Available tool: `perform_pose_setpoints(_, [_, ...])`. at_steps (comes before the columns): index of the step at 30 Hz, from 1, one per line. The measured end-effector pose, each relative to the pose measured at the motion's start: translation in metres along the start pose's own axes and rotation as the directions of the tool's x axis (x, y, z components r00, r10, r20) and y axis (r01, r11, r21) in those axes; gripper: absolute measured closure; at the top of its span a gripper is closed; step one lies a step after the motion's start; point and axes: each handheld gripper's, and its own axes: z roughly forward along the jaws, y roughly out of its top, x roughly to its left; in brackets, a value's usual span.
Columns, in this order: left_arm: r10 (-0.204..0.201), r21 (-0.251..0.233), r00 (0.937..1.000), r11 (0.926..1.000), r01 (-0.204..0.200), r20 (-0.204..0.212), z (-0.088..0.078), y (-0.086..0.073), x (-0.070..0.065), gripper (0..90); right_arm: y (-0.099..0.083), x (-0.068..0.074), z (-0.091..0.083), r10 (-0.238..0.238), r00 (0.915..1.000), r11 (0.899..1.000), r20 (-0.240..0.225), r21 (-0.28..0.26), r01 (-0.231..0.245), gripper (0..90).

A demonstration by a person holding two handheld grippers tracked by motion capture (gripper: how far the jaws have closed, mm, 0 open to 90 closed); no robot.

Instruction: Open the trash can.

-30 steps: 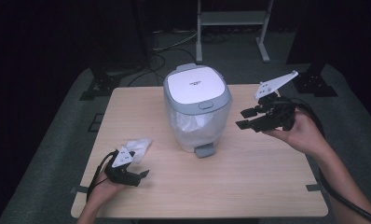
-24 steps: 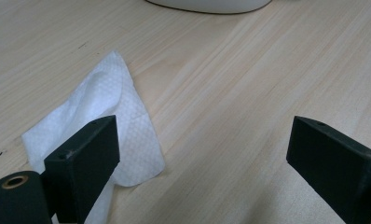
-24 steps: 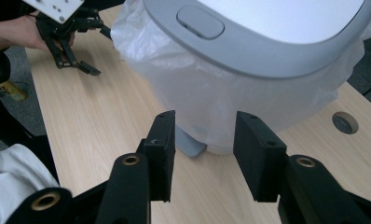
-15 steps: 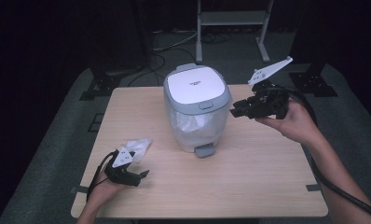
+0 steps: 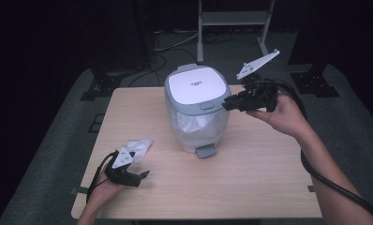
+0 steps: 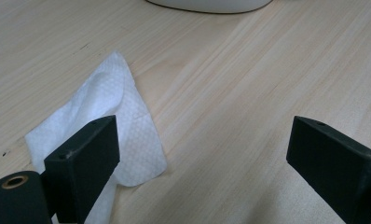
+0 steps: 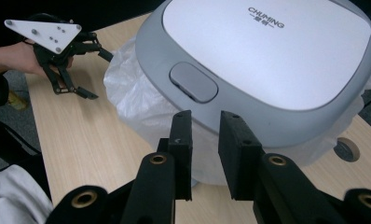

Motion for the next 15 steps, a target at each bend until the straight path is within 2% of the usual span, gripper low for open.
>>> perform_pose_setpoints(4, [-0.006, -0.011, 1.0, 0.9999, 0.006, -0.007, -0.001, 0.0, 0.001, 8.3, 0.005, 0.0, 0.006, -0.011, 0.9999, 1.0, -0.002, 0.006, 0.011, 76.9])
perform_pose_setpoints(11, [0.006, 0.0, 1.0, 1.0, -0.006, -0.007, -0.001, 0.0, 0.001, 8.3, 0.013, -0.002, 0.017, -0.008, 0.9998, 1.0, -0.018, 0.011, 0.008, 80.0])
perform_pose_setpoints(15, [0.002, -0.001, 1.0, 1.0, -0.002, -0.008, -0.002, -0.001, 0.003, 8.3, 0.02, -0.001, 0.023, -0.015, 0.9994, 1.0, -0.03, -0.003, 0.015, 81.9])
